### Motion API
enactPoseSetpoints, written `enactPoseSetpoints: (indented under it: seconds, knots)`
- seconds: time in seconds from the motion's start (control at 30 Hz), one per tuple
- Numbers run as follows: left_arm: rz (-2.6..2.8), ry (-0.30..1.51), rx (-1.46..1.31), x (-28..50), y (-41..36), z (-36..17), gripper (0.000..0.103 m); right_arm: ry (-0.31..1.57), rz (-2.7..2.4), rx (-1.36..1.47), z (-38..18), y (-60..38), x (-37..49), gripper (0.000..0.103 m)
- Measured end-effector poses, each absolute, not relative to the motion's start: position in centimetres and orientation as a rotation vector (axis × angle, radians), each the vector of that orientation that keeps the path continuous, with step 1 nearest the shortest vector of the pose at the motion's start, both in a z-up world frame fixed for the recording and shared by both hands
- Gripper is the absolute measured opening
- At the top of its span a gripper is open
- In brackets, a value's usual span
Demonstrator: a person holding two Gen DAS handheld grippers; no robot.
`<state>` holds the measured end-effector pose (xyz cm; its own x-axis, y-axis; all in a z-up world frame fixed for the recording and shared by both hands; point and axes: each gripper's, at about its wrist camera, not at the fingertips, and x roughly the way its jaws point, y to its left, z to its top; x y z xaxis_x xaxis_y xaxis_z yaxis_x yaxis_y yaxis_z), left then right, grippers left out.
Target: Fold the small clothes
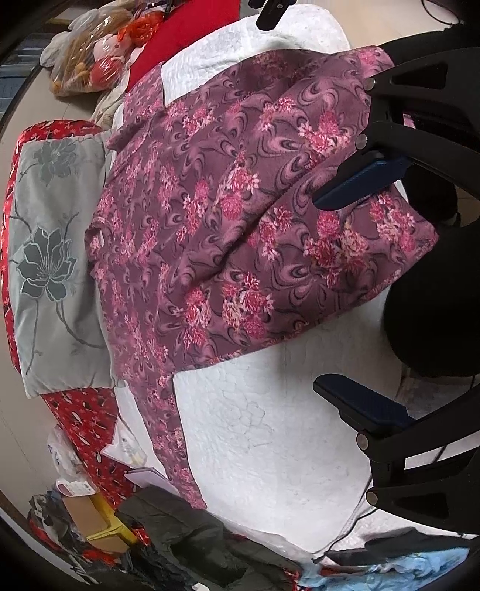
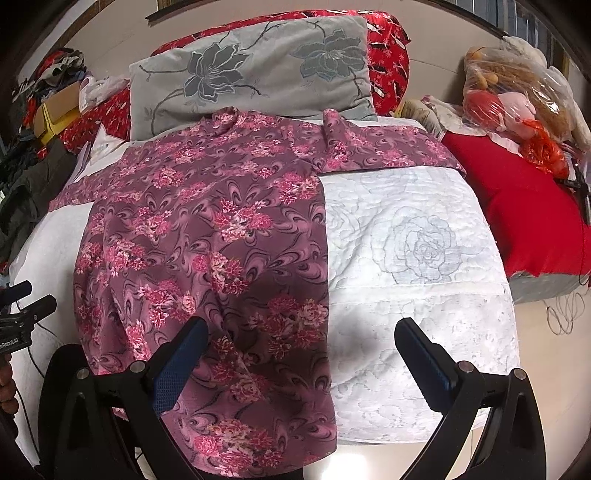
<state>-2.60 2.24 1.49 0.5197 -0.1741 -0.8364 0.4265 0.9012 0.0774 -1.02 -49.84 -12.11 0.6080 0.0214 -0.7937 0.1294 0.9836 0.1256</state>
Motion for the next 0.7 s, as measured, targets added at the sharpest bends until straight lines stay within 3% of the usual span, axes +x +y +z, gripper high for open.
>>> enactPoseSetpoints:
  seconds: [0.7]
  knots:
    - [-0.348,1.019,0.271,-1.2,2.4,0.3,0.090,0.941,-0.055,0.210,-12.9,-50.1,-0.7,0.100]
